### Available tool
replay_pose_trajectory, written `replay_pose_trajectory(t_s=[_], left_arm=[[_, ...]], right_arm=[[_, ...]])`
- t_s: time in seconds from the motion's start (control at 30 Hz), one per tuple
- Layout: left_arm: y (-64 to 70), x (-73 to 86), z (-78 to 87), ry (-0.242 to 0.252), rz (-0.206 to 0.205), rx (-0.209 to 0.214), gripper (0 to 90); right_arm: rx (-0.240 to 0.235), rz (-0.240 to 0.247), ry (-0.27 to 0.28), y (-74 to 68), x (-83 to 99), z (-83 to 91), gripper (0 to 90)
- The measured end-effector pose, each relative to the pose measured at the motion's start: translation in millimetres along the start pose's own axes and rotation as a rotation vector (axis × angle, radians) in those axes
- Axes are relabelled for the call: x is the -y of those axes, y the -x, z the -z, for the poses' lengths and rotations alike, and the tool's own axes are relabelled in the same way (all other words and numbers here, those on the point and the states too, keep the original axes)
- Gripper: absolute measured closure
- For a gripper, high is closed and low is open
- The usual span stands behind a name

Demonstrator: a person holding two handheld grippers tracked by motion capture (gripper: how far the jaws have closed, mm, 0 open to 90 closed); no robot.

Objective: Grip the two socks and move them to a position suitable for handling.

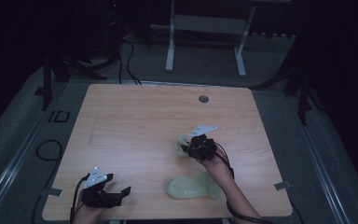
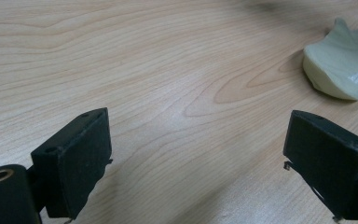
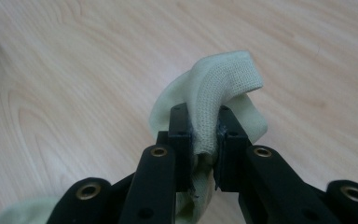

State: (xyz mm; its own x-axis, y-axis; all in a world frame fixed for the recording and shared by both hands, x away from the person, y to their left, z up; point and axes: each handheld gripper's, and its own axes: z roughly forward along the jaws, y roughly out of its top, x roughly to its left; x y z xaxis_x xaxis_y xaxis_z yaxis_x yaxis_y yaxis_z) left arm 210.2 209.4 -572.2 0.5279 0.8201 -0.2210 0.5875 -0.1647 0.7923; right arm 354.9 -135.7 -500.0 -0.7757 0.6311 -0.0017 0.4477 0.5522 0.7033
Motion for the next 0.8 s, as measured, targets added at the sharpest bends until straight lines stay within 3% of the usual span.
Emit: replay_pose_trajectory(t_s=[0.37,0.63,0.8], left_arm=[[5.3,-2.0,-4.7,-0.008,-0.009,0.013,7.9],[9.0,-6.3,-9.7,-0.013,-0.015,0.029,8.2],[16.2,-13.0,-19.5,-0.034,-0.041,0.053,10.3]], right_arm=[[-0.019,-0.034,-0.049,5.8,27.5,-12.7,78.9],[-0.002,-0.042,-0.104,8.4,38.5,-30.8,77.6],[-0.014,-0.066,-0.085,10.8,42.0,-31.9,76.7]])
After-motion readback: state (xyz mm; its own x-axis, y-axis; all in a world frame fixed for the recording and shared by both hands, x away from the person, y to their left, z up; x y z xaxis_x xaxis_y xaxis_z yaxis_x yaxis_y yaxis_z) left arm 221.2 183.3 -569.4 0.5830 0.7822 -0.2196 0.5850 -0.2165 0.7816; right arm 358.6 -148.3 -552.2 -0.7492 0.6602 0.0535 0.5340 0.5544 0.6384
